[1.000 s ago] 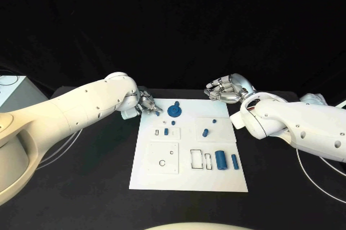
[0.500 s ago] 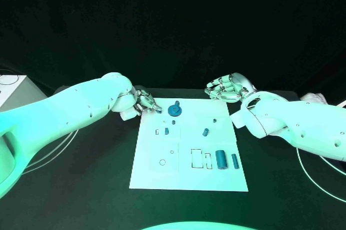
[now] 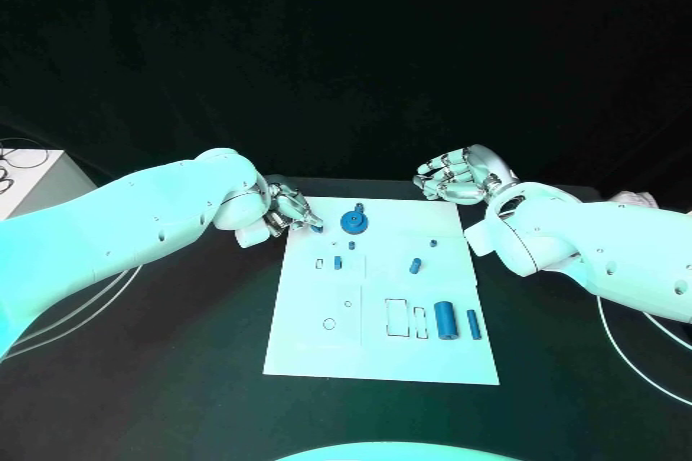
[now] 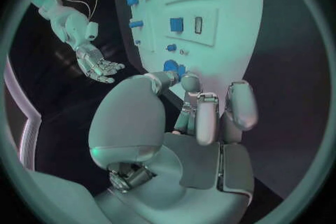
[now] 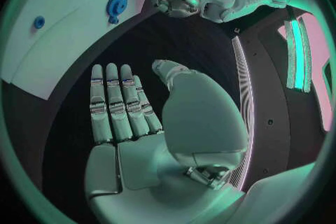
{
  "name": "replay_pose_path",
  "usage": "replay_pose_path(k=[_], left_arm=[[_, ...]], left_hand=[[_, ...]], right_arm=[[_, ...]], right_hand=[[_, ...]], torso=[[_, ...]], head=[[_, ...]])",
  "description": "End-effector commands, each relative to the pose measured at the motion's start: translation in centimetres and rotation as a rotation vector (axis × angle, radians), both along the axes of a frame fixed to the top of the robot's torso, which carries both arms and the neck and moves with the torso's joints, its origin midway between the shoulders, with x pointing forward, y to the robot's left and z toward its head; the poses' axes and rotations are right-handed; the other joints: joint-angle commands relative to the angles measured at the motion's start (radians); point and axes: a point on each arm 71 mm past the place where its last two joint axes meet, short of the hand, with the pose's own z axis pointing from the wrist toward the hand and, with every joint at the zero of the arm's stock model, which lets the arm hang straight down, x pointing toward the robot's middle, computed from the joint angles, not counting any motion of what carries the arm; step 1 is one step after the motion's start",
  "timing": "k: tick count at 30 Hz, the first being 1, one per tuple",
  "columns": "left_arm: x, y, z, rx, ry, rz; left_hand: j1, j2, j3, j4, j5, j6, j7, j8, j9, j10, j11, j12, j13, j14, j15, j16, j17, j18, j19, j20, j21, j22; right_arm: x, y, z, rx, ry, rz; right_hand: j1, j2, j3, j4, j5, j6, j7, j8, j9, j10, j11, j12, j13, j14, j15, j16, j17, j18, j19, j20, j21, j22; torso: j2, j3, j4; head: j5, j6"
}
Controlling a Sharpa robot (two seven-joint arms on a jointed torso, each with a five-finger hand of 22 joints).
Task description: Assemble the parts on the task board
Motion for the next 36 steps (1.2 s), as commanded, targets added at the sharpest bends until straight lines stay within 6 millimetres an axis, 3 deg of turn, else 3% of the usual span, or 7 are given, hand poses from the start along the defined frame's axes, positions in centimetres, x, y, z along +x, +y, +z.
replay_pose_path(k=[1,6,15,36], left_arm=[[-0.5,0.0,0.2,0.027,-0.035,0.011],[-1.6,0.1,0.0,0.049,-0.058,0.007],[-3.3,0.4,-0.6,0.099,-0.087,-0.002],[-5.1,-1.7,-2.9,0.167,-0.103,-0.076]], left_hand=[[-0.022,-0.01,0.141,-0.121,0.011,0.014,-0.008,0.097,0.188,0.014,-0.003,0.007,0.004,0.066,-0.011,0.005,0.127,0.004,0.013,-0.002,0.008,0.01],[-0.037,-0.016,0.162,-0.13,0.014,0.02,-0.011,0.101,0.193,0.025,-0.006,0.015,0.012,0.067,-0.013,0.007,0.13,0.001,0.023,-0.004,0.014,0.022],[-0.056,-0.022,0.179,-0.138,0.016,0.028,-0.015,0.105,0.198,0.036,-0.009,0.019,0.013,0.069,-0.017,0.008,0.132,-0.002,0.036,-0.007,0.022,0.037],[-0.105,-0.043,0.227,-0.158,0.036,0.044,-0.026,0.123,0.213,0.055,-0.02,0.022,0.001,0.073,-0.026,0.014,0.142,-0.005,0.046,-0.015,0.029,0.05]], right_arm=[[-0.1,0.1,0.0,-0.001,0.001,0.014],[-0.2,0.0,-0.1,-0.001,0.003,0.014],[-0.3,0.0,-0.1,0.001,0.006,0.018],[-0.4,0.2,-0.1,-0.005,0.004,0.03]], right_hand=[[-0.004,0.002,0.001,-0.003,0.005,0.006,0.013,-0.002,-0.001,0.005,0.001,-0.004,-0.001,-0.002,-0.002,0.001,-0.001,0.007,-0.006,-0.002,-0.001,-0.001],[-0.004,0.002,0.001,-0.003,0.005,0.006,0.013,-0.002,-0.001,0.005,0.001,-0.004,-0.001,-0.002,-0.002,0.001,-0.001,0.007,-0.006,-0.002,-0.001,-0.001],[-0.004,0.002,0.001,-0.003,0.005,0.006,0.013,-0.002,-0.001,0.005,0.001,-0.004,-0.001,-0.002,-0.002,0.001,-0.001,0.007,-0.006,-0.002,-0.001,-0.001],[-0.006,0.002,0.001,-0.002,0.006,0.005,0.014,-0.003,-0.002,0.004,0.002,-0.004,-0.002,-0.003,-0.001,0.0,-0.005,0.006,-0.007,-0.002,-0.001,-0.004]], torso=[[-0.006,-0.0011,0.003],[-0.007,-0.0006,0.006],[-0.007,0.0002,0.0057],[-0.004,0.0001,0.004]], head=[[0.002,-0.005],[0.004,-0.008],[0.008,-0.012],[0.009,-0.021]])
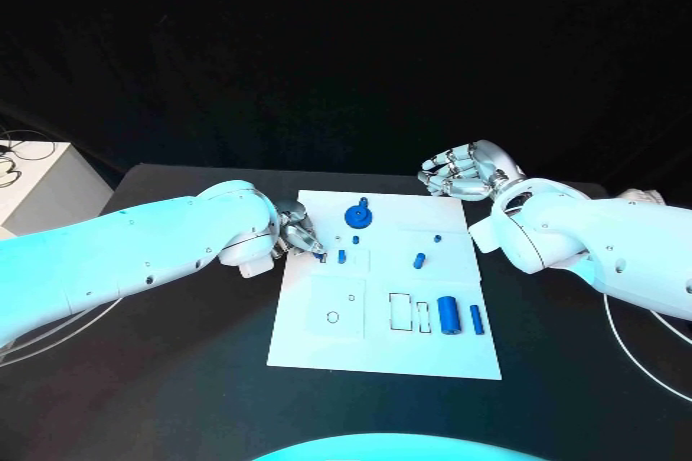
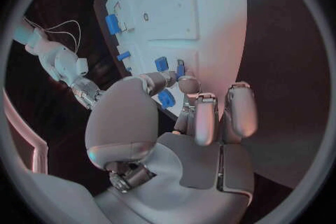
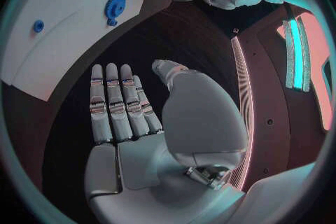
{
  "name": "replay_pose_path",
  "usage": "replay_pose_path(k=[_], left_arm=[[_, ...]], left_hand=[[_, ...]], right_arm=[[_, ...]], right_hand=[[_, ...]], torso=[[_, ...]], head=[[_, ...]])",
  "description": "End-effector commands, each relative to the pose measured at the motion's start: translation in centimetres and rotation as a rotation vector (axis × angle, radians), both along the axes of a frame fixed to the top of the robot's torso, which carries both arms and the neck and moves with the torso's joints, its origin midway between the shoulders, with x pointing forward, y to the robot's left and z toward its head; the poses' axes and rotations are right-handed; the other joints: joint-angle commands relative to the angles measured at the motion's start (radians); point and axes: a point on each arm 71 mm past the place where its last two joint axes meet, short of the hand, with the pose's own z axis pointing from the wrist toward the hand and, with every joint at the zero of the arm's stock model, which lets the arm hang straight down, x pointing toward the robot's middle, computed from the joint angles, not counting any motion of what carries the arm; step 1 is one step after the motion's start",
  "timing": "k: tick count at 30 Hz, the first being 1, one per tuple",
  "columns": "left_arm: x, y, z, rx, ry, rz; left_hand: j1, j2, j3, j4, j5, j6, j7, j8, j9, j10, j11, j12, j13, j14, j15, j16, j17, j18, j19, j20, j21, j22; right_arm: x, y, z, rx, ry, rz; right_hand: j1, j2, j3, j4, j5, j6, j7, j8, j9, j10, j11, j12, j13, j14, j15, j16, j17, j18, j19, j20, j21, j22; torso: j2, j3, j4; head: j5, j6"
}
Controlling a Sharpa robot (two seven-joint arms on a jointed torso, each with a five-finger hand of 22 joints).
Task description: Assemble the parts on the task board
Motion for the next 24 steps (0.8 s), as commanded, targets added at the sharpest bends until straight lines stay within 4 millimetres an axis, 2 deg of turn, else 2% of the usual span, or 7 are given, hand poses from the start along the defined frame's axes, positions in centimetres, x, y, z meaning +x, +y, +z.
replay_pose_path(k=[1,24], left_arm=[[0.0,-0.28,0.05,0.018,-0.029,-0.006],[-0.27,-0.86,-0.19,0.053,-0.017,-0.044]], left_hand=[[-0.005,0.004,0.104,-0.098,0.003,0.039,-0.029,0.041,0.213,0.009,0.001,0.007,-0.001,0.073,-0.005,0.006,0.142,-0.005,0.004,-0.001,0.006,0.0],[-0.012,0.003,0.11,-0.102,0.008,0.042,-0.031,0.044,0.215,0.013,-0.001,0.01,0.0,0.073,-0.006,0.008,0.144,-0.005,0.005,-0.002,0.006,0.002]], right_arm=[[-0.07,0.27,0.0,-0.007,-0.002,0.024],[-0.05,0.29,-0.13,-0.007,0.003,0.028]], right_hand=[[-0.006,0.002,0.001,-0.002,0.006,0.005,0.014,-0.003,-0.001,0.004,0.002,-0.005,-0.002,-0.003,-0.001,0.0,-0.001,0.006,-0.007,-0.002,-0.001,-0.001],[-0.006,0.002,0.001,-0.002,0.006,0.005,0.014,-0.003,-0.001,0.004,0.002,-0.005,-0.002,-0.003,-0.001,0.0,-0.001,0.006,-0.007,-0.002,-0.001,-0.001]], torso=[[0.0,-0.0006,0.001],[-0.002,-0.0011,0.0012]], head=[[-0.002,-0.003],[-0.007,-0.01]])
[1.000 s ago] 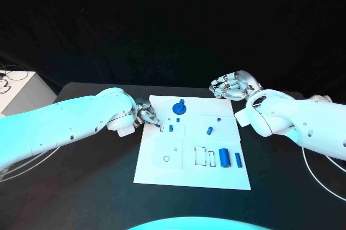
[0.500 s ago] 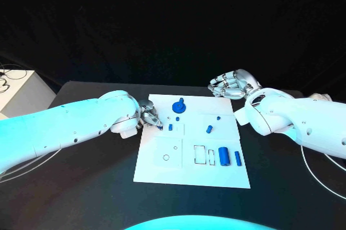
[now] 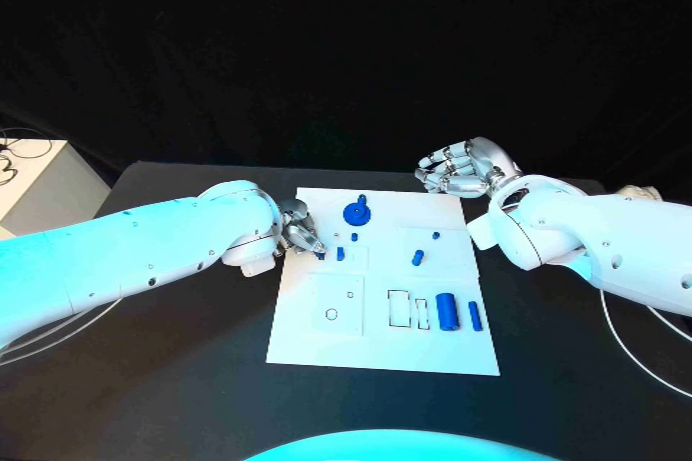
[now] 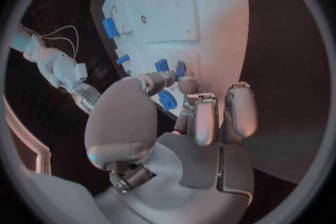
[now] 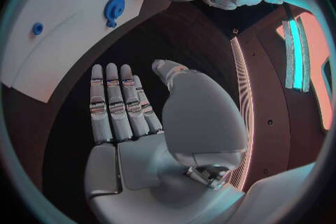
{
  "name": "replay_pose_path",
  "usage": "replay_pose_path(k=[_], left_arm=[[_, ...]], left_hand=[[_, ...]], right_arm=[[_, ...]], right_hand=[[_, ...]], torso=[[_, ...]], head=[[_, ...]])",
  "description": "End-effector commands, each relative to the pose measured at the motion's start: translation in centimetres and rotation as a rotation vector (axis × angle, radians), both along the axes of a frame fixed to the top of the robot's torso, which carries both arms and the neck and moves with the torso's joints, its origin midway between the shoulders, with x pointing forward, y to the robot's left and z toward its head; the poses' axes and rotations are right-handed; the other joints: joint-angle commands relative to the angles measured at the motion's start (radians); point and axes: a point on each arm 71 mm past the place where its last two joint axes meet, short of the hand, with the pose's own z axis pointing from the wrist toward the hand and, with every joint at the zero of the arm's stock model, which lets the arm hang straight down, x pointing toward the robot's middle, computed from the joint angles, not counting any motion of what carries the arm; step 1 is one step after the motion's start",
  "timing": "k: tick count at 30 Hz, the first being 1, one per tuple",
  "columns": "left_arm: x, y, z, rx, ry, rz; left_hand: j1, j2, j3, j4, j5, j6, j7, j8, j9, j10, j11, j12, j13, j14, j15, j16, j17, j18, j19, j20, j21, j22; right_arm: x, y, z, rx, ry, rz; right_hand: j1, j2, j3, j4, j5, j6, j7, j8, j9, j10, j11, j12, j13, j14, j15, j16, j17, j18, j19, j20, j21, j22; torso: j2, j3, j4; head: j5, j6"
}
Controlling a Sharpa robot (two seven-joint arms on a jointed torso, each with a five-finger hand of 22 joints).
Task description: Assemble the parts on the task board
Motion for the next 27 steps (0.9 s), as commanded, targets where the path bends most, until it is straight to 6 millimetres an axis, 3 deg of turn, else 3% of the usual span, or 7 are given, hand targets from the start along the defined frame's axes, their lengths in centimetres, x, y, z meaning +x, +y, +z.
replay_pose_path(k=[1,27], left_arm=[[-0.11,-0.15,-0.07,0.025,0.008,-0.023],[-0.27,-0.35,-0.26,0.052,0.032,-0.05]], left_hand=[[0.003,0.01,0.111,-0.103,0.003,0.037,-0.032,0.027,0.216,0.006,-0.001,0.005,-0.002,0.074,-0.007,0.004,0.144,-0.005,0.005,-0.002,0.006,0.0],[0.004,0.01,0.113,-0.105,0.003,0.037,-0.033,0.027,0.216,0.007,-0.001,0.005,-0.002,0.074,-0.007,0.005,0.146,-0.005,0.005,-0.002,0.007,0.001]], right_arm=[[-0.05,0.16,-0.03,-0.006,-0.001,0.021],[-0.1,0.2,-0.23,-0.006,0.004,0.024]], right_hand=[[-0.006,0.002,0.001,-0.002,0.006,0.005,0.014,-0.003,-0.001,0.004,0.002,-0.005,-0.002,-0.003,-0.001,0.0,-0.002,0.006,-0.007,-0.002,-0.001,-0.001],[-0.007,0.001,0.002,-0.003,0.008,0.005,0.014,-0.004,-0.002,0.003,0.002,-0.005,-0.002,-0.005,-0.001,0.0,-0.006,0.006,-0.009,-0.001,-0.001,-0.005]], torso=[[0.0,-0.0004,0.0002],[0.001,-0.0006,-0.0005]], head=[[-0.001,-0.001],[-0.004,-0.002]])
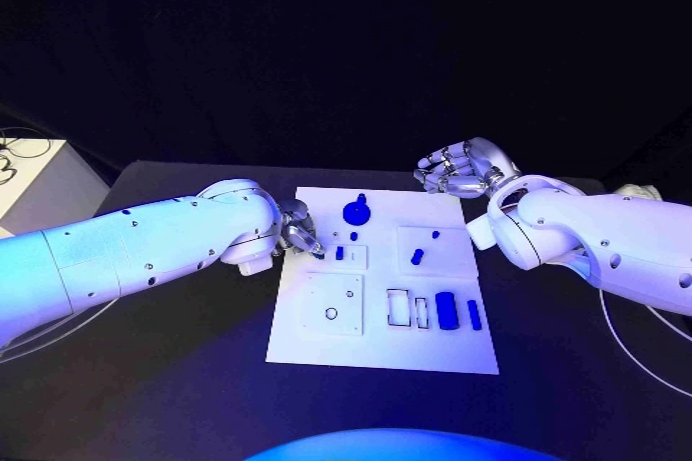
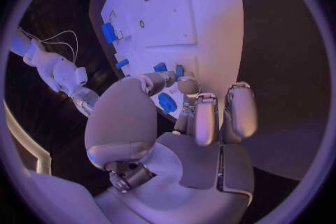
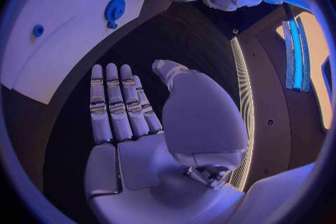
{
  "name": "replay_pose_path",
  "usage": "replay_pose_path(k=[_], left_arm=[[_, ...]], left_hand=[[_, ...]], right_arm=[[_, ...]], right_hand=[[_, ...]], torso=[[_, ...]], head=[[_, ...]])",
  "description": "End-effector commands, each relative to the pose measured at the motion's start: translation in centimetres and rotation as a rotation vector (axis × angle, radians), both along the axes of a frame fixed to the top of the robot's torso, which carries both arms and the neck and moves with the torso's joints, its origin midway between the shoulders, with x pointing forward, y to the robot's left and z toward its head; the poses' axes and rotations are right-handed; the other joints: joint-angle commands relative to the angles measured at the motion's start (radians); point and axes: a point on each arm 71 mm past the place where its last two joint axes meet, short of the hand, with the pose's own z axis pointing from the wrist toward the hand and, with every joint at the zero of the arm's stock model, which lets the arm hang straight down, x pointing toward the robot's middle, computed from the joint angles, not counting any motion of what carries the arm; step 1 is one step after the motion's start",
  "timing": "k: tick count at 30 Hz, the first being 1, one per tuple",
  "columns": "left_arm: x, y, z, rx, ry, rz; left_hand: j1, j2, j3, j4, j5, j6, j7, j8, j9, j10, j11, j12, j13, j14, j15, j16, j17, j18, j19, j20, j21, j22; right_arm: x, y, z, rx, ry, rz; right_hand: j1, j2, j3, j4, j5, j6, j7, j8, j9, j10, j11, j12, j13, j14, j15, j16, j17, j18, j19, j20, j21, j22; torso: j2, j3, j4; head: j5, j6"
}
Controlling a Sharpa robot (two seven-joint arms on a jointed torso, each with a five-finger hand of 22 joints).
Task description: Assemble the parts on the task board
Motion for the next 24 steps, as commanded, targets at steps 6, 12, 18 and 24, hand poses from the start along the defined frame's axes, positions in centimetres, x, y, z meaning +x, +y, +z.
replay_pose_path(k=[6,12,18,24], left_arm=[[-0.11,-0.28,-0.44,0.02,0.027,-0.018],[-0.01,-0.39,-0.59,0.02,0.037,-0.017],[0.03,-0.52,-0.69,0.02,0.048,-0.018],[0.08,-0.61,-0.76,0.019,0.054,-0.018]], left_hand=[[0.002,0.01,0.113,-0.105,0.003,0.037,-0.033,0.014,0.216,0.005,0.0,0.005,-0.003,0.074,-0.008,0.005,0.145,-0.005,0.005,-0.003,0.002,0.0],[-0.012,0.011,0.113,-0.102,0.002,0.039,-0.033,0.015,0.218,0.007,0.0,0.005,-0.005,0.074,-0.008,0.005,0.145,-0.005,0.004,-0.003,0.002,0.0],[-0.037,0.008,0.104,-0.097,-0.001,0.045,-0.037,0.018,0.22,0.014,-0.002,0.011,0.0,0.075,-0.009,0.007,0.148,-0.006,0.005,-0.004,0.003,0.002],[-0.065,0.004,0.081,-0.087,-0.006,0.05,-0.041,0.019,0.221,0.017,-0.005,0.013,-0.002,0.075,-0.011,0.008,0.15,-0.006,0.007,-0.006,0.003,0.004]], right_arm=[[-0.08,0.2,-0.04,-0.002,-0.002,0.022],[-0.11,0.19,-0.04,0.002,0.0,0.024],[-0.12,0.17,-0.04,0.003,0.0,0.024],[-0.13,0.16,-0.05,0.003,0.001,0.025]], right_hand=[[-0.007,0.001,0.002,-0.003,0.004,0.005,0.014,-0.004,-0.002,0.003,0.002,-0.005,-0.002,-0.005,-0.001,0.0,-0.001,0.006,-0.009,-0.001,-0.001,-0.001],[-0.007,0.002,0.003,-0.003,0.005,0.005,0.014,-0.004,-0.002,0.003,0.002,-0.006,-0.002,-0.005,0.0,0.0,-0.002,0.006,-0.009,-0.001,-0.001,-0.002],[-0.007,0.002,0.003,-0.003,0.005,0.005,0.014,-0.004,-0.002,0.003,0.002,-0.006,-0.002,-0.005,0.0,0.0,-0.002,0.006,-0.009,-0.001,-0.001,-0.002],[-0.007,0.002,0.003,-0.004,0.005,0.005,0.015,-0.004,-0.002,0.002,0.002,-0.006,-0.002,-0.006,0.0,-0.001,-0.003,0.006,-0.01,0.0,-0.001,-0.003]], torso=[[0.001,0.0,-0.0002],[0.001,0.0002,-0.0007],[0.0,0.0006,-0.0005],[0.0,0.0003,-0.0007]], head=[[-0.004,-0.003],[-0.005,-0.003],[-0.006,-0.005],[-0.008,-0.007]])
